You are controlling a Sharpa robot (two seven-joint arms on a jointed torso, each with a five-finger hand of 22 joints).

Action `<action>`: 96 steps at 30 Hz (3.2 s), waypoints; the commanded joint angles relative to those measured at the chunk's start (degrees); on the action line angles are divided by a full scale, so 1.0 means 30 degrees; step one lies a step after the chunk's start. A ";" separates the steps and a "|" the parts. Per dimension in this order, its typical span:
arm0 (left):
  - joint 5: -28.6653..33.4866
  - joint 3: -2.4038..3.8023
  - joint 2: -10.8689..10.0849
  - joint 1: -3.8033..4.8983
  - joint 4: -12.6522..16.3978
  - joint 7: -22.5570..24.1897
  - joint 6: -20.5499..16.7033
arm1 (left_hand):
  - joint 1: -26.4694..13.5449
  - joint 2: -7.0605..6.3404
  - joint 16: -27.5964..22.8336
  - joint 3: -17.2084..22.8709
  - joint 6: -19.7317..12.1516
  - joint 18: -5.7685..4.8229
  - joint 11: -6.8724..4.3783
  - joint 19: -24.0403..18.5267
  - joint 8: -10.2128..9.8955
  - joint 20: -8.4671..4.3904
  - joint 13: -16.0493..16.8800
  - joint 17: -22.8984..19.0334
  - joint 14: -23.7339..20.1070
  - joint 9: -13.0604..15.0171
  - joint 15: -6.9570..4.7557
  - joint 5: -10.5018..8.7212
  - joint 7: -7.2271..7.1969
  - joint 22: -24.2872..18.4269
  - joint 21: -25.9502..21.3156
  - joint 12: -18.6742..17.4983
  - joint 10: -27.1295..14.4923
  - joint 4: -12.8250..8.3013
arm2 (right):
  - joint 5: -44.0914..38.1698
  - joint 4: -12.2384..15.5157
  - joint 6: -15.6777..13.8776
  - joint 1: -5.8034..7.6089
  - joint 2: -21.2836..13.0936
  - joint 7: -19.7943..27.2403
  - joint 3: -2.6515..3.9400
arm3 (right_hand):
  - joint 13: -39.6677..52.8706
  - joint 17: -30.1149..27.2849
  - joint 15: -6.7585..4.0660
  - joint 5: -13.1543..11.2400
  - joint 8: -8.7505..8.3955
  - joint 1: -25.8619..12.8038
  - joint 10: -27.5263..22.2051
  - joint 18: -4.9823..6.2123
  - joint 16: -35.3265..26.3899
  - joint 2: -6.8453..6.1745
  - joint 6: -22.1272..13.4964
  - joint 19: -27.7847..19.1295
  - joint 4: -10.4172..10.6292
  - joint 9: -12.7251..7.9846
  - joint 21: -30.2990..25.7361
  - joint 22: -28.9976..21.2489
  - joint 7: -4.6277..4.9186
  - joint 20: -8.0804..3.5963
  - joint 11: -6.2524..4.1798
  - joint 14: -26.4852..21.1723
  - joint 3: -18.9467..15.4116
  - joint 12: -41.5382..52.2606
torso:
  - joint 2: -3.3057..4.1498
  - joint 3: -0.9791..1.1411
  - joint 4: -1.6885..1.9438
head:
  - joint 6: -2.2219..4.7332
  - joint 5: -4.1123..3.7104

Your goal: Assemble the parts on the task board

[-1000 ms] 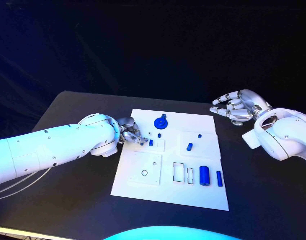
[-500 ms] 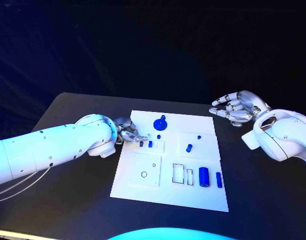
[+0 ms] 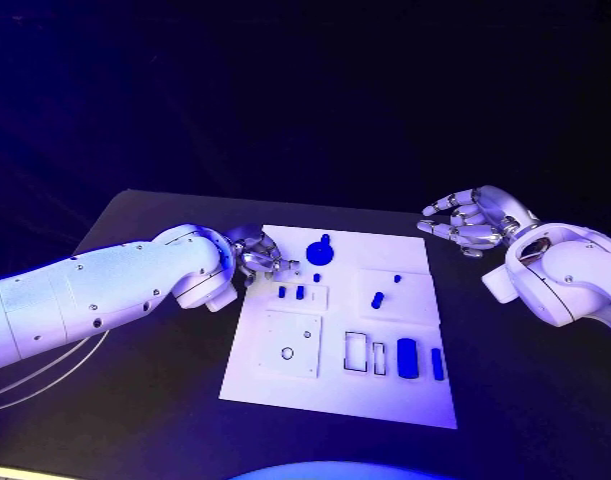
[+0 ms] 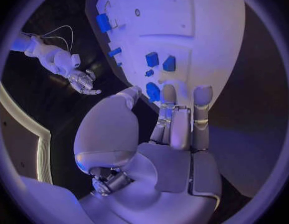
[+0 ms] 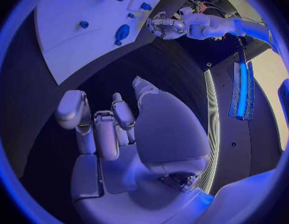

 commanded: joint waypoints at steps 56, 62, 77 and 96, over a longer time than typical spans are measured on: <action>-1.0382 -0.1082 0.4070 0.0057 -0.3361 0.4873 0.1208 | 0.7845 -0.1505 -0.0796 0.3117 0.1449 0.0351 0.1001 -0.1886 -0.2801 0.0988 -0.6835 -0.6361 -0.3315 -0.6264 0.0882 -0.0176 0.0070 -0.0626 -0.0442 -0.4368 -0.4023 -0.0456 | -0.0032 -0.0011 0.0102 -0.0018 0.0114 0.0256 0.0001 | -0.0015 0.1700 -0.0019 0.0020 0.0085 -0.0009 0.0018 0.0132 -0.0082 0.0147 -0.0062 0.0088 -0.0052 0.0018 -0.0049 0.0003 -0.0052 0.0002 -0.0034 0.1155 0.0033 0.0014 | 0.0028 -0.0023 -0.0020 | 0.0070 -0.0305; -1.0327 -0.1081 0.4282 0.0053 -0.3607 0.4927 0.1397 | 0.7833 -0.1525 -0.0707 0.3372 0.1601 0.0325 0.0950 -0.1810 -0.2908 0.0958 -0.6949 -0.6318 -0.3232 -0.6327 0.0840 -0.0189 0.0037 -0.0430 -0.0271 -0.4428 -0.3845 -0.0504 | -0.0036 -0.0003 0.0110 -0.0018 0.0108 0.0243 0.0001 | -0.0015 0.1700 -0.0019 0.0020 0.0085 -0.0009 0.0018 0.0132 -0.0082 0.0147 -0.0062 0.0088 -0.0052 0.0018 -0.0049 0.0003 -0.0052 0.0002 -0.0034 0.1155 0.0033 0.0014 | 0.0023 0.0012 -0.0011 | 0.0011 -0.0295; -1.0136 -0.1085 0.4497 0.0049 -0.3979 0.4757 0.1740 | 0.7733 -0.1318 -0.0349 0.4088 0.2138 0.0220 0.0659 -0.1402 -0.3214 0.0798 -0.7248 -0.5972 -0.2841 -0.6408 0.0595 -0.0232 0.0004 0.0353 0.0326 -0.4550 -0.3027 -0.0771 | -0.0037 0.0041 0.0107 -0.0017 0.0075 0.0228 0.0001 | -0.0003 0.1719 -0.0022 0.0023 0.0103 0.0004 0.0035 0.0132 -0.0075 0.0165 -0.0045 0.0096 -0.0053 0.0022 -0.0052 0.0009 -0.0056 0.0000 -0.0038 0.1162 0.0044 0.0029 | 0.0004 -0.0006 0.0000 | 0.0000 -0.0357; -0.9436 -0.1075 0.4429 0.0046 -0.3914 0.5469 0.0853 | 0.7120 -0.0873 0.0808 0.5021 0.4257 -0.0271 -0.0173 0.0605 -0.3403 0.0167 -0.7507 -0.3404 -0.1030 -0.5616 -0.0155 -0.0346 -0.0281 0.3133 0.2127 -0.4982 -0.0468 -0.1962 | -0.0037 0.0068 0.0106 -0.0016 0.0040 0.0249 0.0003 | 0.0028 0.1735 -0.0026 0.0021 0.0126 -0.0003 0.0071 0.0127 -0.0069 0.0185 -0.0019 0.0116 -0.0043 0.0028 -0.0032 0.0031 -0.0062 -0.0003 -0.0042 0.1169 0.0049 0.0060 | -0.0008 -0.0007 0.0004 | 0.0034 -0.0358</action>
